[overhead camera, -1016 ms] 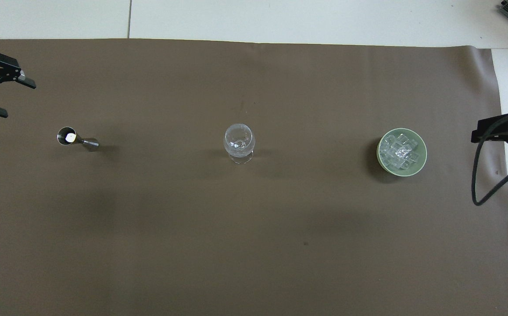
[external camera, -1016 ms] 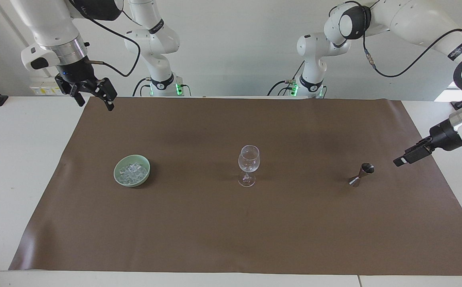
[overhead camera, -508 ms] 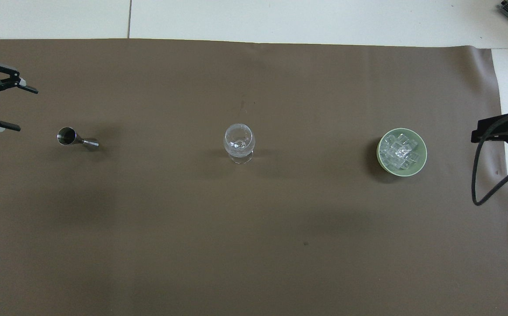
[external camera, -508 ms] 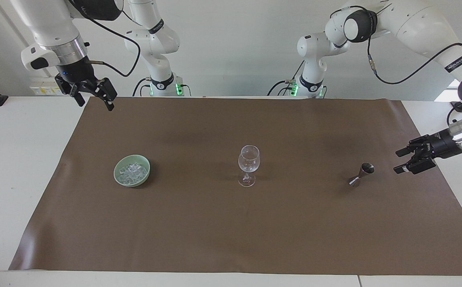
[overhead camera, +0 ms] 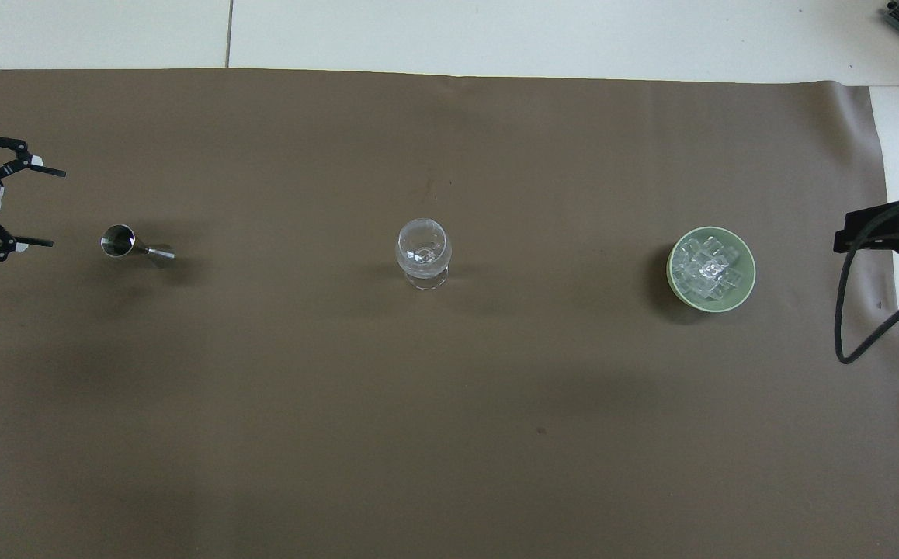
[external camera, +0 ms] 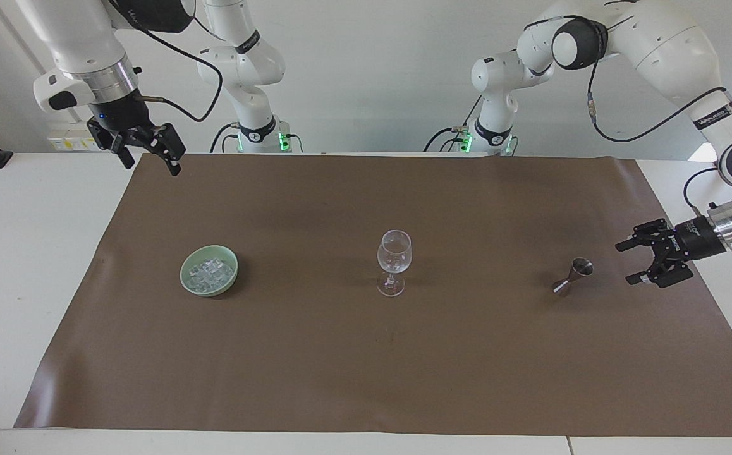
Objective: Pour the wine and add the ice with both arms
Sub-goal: 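Move the left gripper open toward the silver jigger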
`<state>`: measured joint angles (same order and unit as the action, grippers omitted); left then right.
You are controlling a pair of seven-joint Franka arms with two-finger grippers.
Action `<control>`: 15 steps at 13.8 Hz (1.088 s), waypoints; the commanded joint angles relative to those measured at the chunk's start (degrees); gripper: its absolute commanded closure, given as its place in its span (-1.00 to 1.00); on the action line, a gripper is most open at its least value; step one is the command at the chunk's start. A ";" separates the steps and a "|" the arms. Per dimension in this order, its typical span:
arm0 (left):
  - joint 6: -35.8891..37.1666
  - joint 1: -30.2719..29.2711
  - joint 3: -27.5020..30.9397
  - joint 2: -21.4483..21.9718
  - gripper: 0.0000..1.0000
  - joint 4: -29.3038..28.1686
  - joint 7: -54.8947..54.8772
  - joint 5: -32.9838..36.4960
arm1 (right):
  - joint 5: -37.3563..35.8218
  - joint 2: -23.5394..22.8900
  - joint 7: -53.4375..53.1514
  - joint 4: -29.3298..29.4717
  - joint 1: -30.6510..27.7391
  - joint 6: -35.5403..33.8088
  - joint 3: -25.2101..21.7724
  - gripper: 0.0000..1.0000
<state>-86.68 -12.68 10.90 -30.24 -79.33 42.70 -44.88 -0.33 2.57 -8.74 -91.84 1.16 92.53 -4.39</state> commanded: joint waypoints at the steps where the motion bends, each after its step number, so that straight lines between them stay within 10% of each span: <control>1: -3.75 -1.12 -0.09 1.58 -1.00 -7.04 1.33 -4.06 | 1.48 0.42 0.56 -0.62 -0.54 0.02 0.26 -1.00; 15: -3.50 -5.78 -0.53 -1.04 -1.00 -17.87 4.76 -18.74 | 1.48 0.42 0.56 -0.53 -0.54 0.02 0.26 -1.00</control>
<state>-90.44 -17.74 11.02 -30.21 -95.88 47.12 -61.09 -0.33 2.57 -8.74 -91.85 1.16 92.53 -4.39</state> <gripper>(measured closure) 0.000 0.000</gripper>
